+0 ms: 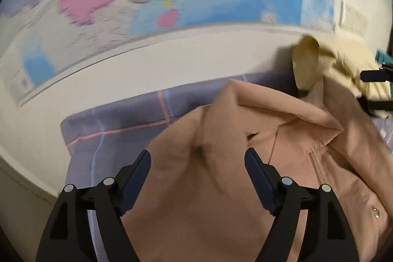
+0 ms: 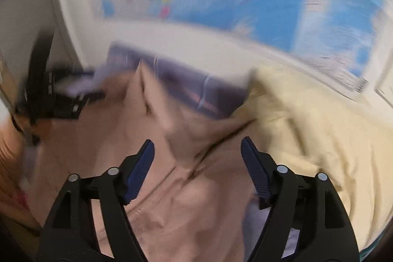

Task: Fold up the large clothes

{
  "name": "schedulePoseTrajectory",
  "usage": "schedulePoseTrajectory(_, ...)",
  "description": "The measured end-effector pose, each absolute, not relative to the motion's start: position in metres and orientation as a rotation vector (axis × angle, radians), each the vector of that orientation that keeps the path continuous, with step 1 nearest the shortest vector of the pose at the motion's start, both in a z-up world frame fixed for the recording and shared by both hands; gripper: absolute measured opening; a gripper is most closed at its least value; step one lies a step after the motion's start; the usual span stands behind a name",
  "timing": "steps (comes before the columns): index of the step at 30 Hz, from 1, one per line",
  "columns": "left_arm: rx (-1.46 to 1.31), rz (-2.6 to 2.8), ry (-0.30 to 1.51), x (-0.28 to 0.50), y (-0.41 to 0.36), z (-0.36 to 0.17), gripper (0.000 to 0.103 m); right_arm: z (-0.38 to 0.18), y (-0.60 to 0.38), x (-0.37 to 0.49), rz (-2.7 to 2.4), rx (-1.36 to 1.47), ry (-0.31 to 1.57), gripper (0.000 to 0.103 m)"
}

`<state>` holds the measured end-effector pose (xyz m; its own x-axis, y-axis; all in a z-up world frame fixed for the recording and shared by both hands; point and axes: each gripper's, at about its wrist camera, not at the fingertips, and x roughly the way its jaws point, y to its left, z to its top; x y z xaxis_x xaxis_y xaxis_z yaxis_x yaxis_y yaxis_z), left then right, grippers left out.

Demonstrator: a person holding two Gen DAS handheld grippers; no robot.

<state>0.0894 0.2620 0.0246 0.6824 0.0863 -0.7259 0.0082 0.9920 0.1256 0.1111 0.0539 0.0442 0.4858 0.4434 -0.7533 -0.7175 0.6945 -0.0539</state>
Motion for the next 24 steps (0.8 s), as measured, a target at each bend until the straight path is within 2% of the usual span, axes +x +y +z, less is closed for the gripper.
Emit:
schedulePoseTrajectory(2,0.118,0.056,0.86,0.112,0.252,0.012,0.077,0.025,0.078,0.112,0.709,-0.482,0.798,0.072)
schedulePoseTrajectory(4,0.151,0.092,0.886,0.133,0.244,-0.001,0.074,0.004,0.106,0.119,0.626,-0.602,0.774,0.063)
schedulePoseTrajectory(5,0.173,0.121,0.896,0.143,0.241,-0.007,0.065,-0.005,0.116,0.124,0.581,-0.66,0.752,0.052)
schedulePoseTrajectory(6,0.173,0.135,0.912,0.152,0.24,-0.011,0.059,-0.012,0.123,0.132,0.56,-0.693,0.751,0.036)
schedulePoseTrajectory(7,0.158,0.131,0.925,0.158,0.241,-0.013,0.042,-0.014,0.123,0.138,0.563,-0.685,0.767,0.027)
schedulePoseTrajectory(8,0.121,0.112,0.939,0.163,0.244,-0.014,0.021,-0.011,0.124,0.148,0.573,-0.651,0.781,0.003)
schedulePoseTrajectory(11,0.038,0.083,0.922,0.175,0.252,-0.002,0.013,0.015,0.13,0.167,0.56,-0.63,0.729,0.003)
schedulePoseTrajectory(16,-0.086,0.078,0.89,0.201,0.262,0.027,0.009,0.06,0.134,0.231,0.499,-0.474,0.698,0.003)
schedulePoseTrajectory(18,-0.119,0.102,0.894,0.212,0.265,0.028,0.011,0.052,0.14,0.249,0.474,-0.45,0.724,0.003)
schedulePoseTrajectory(20,-0.106,0.132,0.937,0.221,0.266,0.019,0.022,0.038,0.144,0.259,0.462,-0.44,0.777,0.006)
schedulePoseTrajectory(21,-0.069,0.159,0.939,0.22,0.264,0.016,0.024,0.034,0.144,0.259,0.457,-0.442,0.774,0.018)
schedulePoseTrajectory(22,-0.052,0.162,0.934,0.216,0.265,0.015,0.033,0.035,0.143,0.255,0.458,-0.439,0.754,0.027)
schedulePoseTrajectory(23,-0.051,0.135,0.918,0.208,0.267,0.016,0.041,0.041,0.138,0.248,0.47,-0.428,0.72,0.054)
schedulePoseTrajectory(24,-0.058,0.105,0.907,0.197,0.272,0.019,0.048,0.047,0.134,0.24,0.496,-0.414,0.688,0.071)
